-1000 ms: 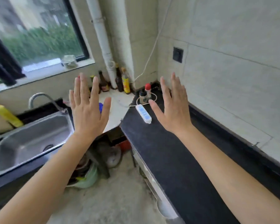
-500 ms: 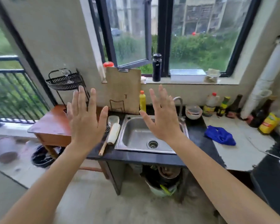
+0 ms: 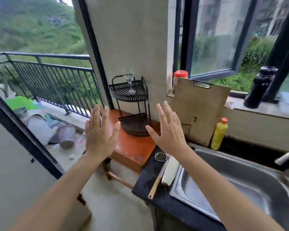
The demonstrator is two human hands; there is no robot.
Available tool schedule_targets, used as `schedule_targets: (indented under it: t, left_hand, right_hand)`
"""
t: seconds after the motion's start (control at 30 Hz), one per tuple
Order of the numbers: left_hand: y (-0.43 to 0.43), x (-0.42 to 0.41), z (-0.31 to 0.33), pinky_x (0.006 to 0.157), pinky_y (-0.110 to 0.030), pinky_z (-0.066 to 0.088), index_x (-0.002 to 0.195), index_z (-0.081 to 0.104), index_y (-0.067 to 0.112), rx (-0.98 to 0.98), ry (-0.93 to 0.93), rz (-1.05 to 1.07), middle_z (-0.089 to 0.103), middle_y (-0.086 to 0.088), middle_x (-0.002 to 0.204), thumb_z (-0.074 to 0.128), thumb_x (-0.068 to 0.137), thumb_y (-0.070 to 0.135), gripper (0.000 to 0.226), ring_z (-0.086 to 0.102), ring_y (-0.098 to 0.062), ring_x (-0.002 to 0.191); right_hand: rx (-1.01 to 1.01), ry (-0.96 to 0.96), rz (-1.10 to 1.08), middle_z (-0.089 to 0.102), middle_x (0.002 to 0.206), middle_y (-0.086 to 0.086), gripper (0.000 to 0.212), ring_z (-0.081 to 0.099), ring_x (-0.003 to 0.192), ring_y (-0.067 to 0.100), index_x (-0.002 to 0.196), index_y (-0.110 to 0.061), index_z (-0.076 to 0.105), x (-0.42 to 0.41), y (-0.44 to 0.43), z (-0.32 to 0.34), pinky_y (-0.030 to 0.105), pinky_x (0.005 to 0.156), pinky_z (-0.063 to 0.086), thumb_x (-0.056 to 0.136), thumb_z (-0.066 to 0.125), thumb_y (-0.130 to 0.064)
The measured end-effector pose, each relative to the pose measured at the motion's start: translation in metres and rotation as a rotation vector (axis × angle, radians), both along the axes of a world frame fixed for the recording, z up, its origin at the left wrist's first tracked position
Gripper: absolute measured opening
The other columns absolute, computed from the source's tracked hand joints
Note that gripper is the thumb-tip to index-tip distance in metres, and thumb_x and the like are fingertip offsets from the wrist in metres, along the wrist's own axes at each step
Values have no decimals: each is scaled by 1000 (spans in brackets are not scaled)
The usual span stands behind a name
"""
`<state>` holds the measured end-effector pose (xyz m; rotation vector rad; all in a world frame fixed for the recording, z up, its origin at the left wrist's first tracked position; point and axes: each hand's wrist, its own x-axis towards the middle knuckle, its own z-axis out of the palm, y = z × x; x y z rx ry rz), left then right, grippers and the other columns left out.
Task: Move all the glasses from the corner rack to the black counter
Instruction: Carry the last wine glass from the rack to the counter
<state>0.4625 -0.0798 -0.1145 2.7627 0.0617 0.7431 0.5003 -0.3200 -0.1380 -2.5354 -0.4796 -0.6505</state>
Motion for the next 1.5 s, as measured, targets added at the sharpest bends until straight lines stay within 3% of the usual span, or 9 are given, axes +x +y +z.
schedule_targets:
  t: [0.3, 0.5, 0.87, 1.07, 1.2, 1.33, 1.4, 1.5]
  left_hand:
    - [48, 159, 40, 124, -44, 8, 158, 18, 15, 59, -32, -20, 8, -14, 167, 25, 98, 58, 74, 5, -26, 155]
    - [89, 253, 18, 124, -51, 12, 158, 21, 17, 65, 8, -75, 11, -14, 167, 24, 99, 57, 71, 5, -28, 155]
    - [136, 438, -32, 123, -54, 3, 157, 25, 19, 77, 245, -306, 10, -10, 167, 25, 100, 59, 69, 1, -26, 155]
    - [138, 461, -60, 122, -55, -3, 153, 37, 24, 72, 282, -340, 31, -8, 162, 8, 95, 60, 74, 16, -28, 153]
    - [138, 462, -63, 121, -56, -4, 144, 52, 26, 87, 261, -343, 45, -5, 154, 6, 95, 56, 73, 25, -30, 150]
    - [137, 462, -63, 119, -61, 3, 131, 64, 28, 118, 243, -342, 57, -5, 144, 9, 96, 52, 69, 37, -33, 143]
    - [138, 462, -62, 120, -60, 1, 132, 63, 29, 129, 251, -340, 57, -5, 145, 8, 97, 52, 69, 36, -32, 144]
    - [137, 461, -59, 120, -58, -2, 136, 60, 30, 130, 269, -333, 54, -4, 147, 6, 96, 53, 71, 33, -31, 146]
  right_hand:
    - [66, 12, 24, 13, 169, 17, 84, 18, 155, 31, 162, -12, 14, 164, 45, 44, 44, 124, 20, 100, 50, -55]
    - [83, 42, -21, 15, 168, 16, 87, 23, 154, 31, 162, -12, 14, 233, 81, 34, 40, 122, 24, 98, 55, -54]
    - [192, 170, -249, 4, 171, 2, 94, 12, 157, 17, 162, -21, 3, 340, 153, 27, 26, 120, 11, 95, 57, -59]
    - [259, 197, -306, 8, 171, -5, 96, 11, 156, 12, 163, -23, 4, 377, 181, 30, 32, 121, 19, 93, 59, -61]
    - [284, 244, -287, 13, 170, 1, 104, 15, 156, 17, 162, -25, -1, 400, 199, 36, 37, 119, 26, 89, 61, -66]
    - [343, 292, -253, 32, 163, 3, 108, 40, 144, 17, 161, -29, -4, 414, 210, 32, 39, 112, 38, 86, 63, -68]
    - [408, 258, -270, 45, 152, 1, 103, 53, 132, 15, 160, -28, 4, 418, 212, 25, 41, 109, 46, 86, 63, -68]
    - [488, 221, -267, 53, 139, -4, 96, 59, 123, 13, 157, -24, 18, 419, 211, 20, 43, 104, 51, 85, 67, -64]
